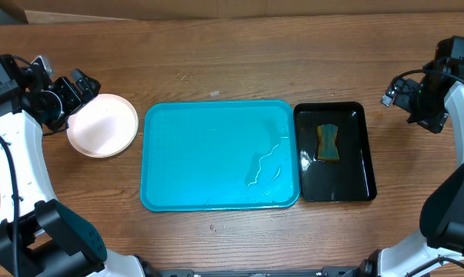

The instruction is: Clean dirty plates on tray and stack at the side

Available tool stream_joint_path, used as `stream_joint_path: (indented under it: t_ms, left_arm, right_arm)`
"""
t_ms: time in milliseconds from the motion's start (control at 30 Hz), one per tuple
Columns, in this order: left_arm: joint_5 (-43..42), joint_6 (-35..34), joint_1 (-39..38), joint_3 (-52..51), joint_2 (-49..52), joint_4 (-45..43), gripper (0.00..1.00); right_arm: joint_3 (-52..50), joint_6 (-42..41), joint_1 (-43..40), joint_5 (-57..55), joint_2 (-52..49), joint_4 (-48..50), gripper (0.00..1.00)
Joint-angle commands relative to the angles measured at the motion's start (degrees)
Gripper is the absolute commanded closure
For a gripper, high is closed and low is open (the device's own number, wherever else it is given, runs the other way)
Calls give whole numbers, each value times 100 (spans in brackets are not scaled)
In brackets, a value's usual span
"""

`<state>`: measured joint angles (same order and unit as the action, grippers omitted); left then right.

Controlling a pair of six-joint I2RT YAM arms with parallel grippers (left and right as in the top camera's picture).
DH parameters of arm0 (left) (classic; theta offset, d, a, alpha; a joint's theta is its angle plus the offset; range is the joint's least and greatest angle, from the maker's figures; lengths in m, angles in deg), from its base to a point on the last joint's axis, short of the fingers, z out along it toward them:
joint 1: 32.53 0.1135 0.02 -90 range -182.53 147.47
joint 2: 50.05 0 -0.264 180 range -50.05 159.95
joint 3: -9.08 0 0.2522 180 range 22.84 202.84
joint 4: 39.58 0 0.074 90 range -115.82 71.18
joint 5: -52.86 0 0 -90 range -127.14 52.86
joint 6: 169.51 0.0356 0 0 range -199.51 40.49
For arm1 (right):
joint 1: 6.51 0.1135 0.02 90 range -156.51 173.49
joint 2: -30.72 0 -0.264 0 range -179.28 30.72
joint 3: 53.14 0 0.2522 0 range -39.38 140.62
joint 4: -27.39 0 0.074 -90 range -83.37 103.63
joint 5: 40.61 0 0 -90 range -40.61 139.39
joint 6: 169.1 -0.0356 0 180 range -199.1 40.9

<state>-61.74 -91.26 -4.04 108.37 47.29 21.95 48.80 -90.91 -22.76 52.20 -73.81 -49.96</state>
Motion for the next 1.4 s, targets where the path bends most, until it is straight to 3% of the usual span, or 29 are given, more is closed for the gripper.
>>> stream_joint_path:
  t_ms: [0, 700, 900, 1133, 1367]
  left_arm:
    - [125, 83, -35, 66, -11, 0, 0]
    - [127, 83, -35, 66, -11, 0, 0]
    - [127, 83, -35, 66, -11, 0, 0]
    - [127, 83, -35, 66, -11, 0, 0]
    - [127, 83, -35, 66, -11, 0, 0]
  right_arm:
    - [114, -22, -7, 28, 15, 31, 0]
    - [114, -22, 63, 26, 249, 31, 0]
    - [114, -22, 951, 26, 1692, 33, 0]
    - [114, -22, 2669, -7, 3773, 24, 0]
    - [109, -22, 2889, -334, 5189, 4, 0]
